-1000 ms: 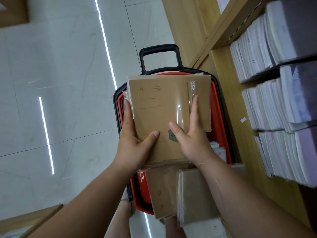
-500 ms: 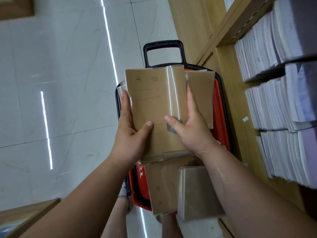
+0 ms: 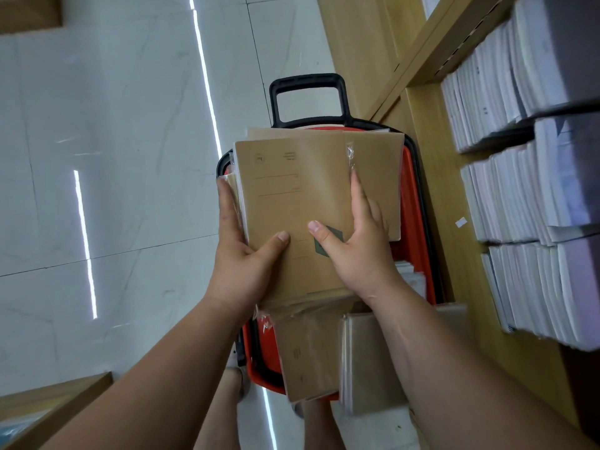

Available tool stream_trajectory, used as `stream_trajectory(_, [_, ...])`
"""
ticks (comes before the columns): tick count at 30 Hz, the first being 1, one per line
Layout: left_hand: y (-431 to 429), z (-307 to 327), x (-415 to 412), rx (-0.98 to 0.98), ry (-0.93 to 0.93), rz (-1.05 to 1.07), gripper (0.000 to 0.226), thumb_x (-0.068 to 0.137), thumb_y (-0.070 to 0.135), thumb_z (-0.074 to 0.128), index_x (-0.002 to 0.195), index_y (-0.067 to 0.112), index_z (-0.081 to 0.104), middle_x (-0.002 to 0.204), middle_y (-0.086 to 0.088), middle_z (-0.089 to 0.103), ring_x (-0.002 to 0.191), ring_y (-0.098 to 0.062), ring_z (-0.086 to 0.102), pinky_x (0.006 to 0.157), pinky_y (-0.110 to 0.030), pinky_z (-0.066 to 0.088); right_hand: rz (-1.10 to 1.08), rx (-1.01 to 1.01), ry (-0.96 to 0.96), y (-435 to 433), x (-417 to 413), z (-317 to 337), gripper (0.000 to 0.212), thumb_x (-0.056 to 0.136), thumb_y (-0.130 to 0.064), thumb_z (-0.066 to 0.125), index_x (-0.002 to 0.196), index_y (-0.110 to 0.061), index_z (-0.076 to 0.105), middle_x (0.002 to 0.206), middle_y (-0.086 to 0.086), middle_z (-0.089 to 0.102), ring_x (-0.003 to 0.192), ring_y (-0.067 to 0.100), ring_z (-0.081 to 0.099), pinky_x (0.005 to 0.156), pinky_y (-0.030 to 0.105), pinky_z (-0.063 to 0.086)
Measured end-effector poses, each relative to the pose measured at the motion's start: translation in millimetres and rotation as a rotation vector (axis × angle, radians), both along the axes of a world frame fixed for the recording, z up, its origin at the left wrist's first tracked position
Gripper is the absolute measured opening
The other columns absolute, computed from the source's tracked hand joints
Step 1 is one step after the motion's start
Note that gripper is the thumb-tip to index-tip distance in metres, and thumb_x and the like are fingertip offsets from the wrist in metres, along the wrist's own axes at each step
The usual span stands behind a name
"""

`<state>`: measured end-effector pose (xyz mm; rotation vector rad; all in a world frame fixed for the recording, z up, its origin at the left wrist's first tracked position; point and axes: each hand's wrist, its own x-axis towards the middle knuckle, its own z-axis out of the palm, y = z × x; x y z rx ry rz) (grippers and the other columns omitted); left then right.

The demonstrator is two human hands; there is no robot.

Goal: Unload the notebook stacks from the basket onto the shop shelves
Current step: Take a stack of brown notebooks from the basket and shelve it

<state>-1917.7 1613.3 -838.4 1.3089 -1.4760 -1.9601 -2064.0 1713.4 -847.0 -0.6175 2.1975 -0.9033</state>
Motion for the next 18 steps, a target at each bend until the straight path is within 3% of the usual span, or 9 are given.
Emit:
stream_trajectory(3, [-5, 2, -1, -0.016, -0.006, -0.010, 0.103, 0.092, 0.011, 0.071, 0.153, 0.058, 0.002, 0.159, 0.029, 0.026, 0.136, -0.004, 0.050, 0.105, -0.041, 0.051, 0.004, 0.004, 0.008, -5, 2, -1, 0.097, 0.089, -0.049, 0.072, 0.160, -0.047, 0.005, 0.159, -0.002, 0.031, 0.150, 0.021, 0.022, 0.123, 0.050, 0.023])
stream_trajectory(9, [-20, 17, 0, 0.007, 0.032, -0.027, 0.102, 0.093, -0.002, 0.065, 0.154, 0.056, 0.008, 0.130, 0.046, 0.047, 0.119, 0.002, 0.061, 0.087, -0.026, 0.059, 0.036, 0.000, -0.062, -15, -4, 2, 0.097, 0.089, -0.054, 0.069, 0.160, -0.048, 0.003, 0.159, -0.002, 0.028, 0.150, 0.020, 0.022, 0.124, 0.054, 0.022])
stream_trajectory(13, [-35, 33, -1, 0.018, 0.065, -0.056, 0.097, 0.094, -0.004, 0.062, 0.152, 0.057, 0.014, 0.151, 0.024, 0.042, 0.124, -0.005, 0.060, 0.084, -0.027, 0.059, 0.003, -0.052, -0.149, -23, -6, 12, 0.096, 0.090, -0.050, 0.071, 0.160, -0.046, 0.006, 0.159, -0.006, 0.027, 0.148, 0.017, 0.027, 0.123, 0.050, 0.028])
stream_trajectory(16, [-45, 53, -3, -0.012, 0.089, -0.062, 0.096, 0.094, -0.004, 0.062, 0.153, 0.056, 0.016, 0.150, 0.021, 0.044, 0.122, -0.007, 0.061, 0.082, -0.029, 0.060, -0.021, -0.137, -0.216, -29, -7, 33, 0.095, 0.091, -0.040, 0.074, 0.162, -0.043, 0.011, 0.160, -0.007, 0.026, 0.146, 0.012, 0.031, 0.122, 0.040, 0.032])
stream_trajectory(18, [-51, 70, -3, -0.027, 0.098, -0.076, 0.096, 0.094, -0.004, 0.063, 0.149, 0.060, 0.018, 0.153, 0.017, 0.043, 0.123, -0.010, 0.061, 0.083, -0.031, 0.060, -0.030, -0.178, -0.238, -32, -7, 46, 0.095, 0.089, -0.040, 0.076, 0.161, -0.043, 0.014, 0.159, -0.007, 0.029, 0.145, 0.011, 0.034, 0.121, 0.040, 0.034])
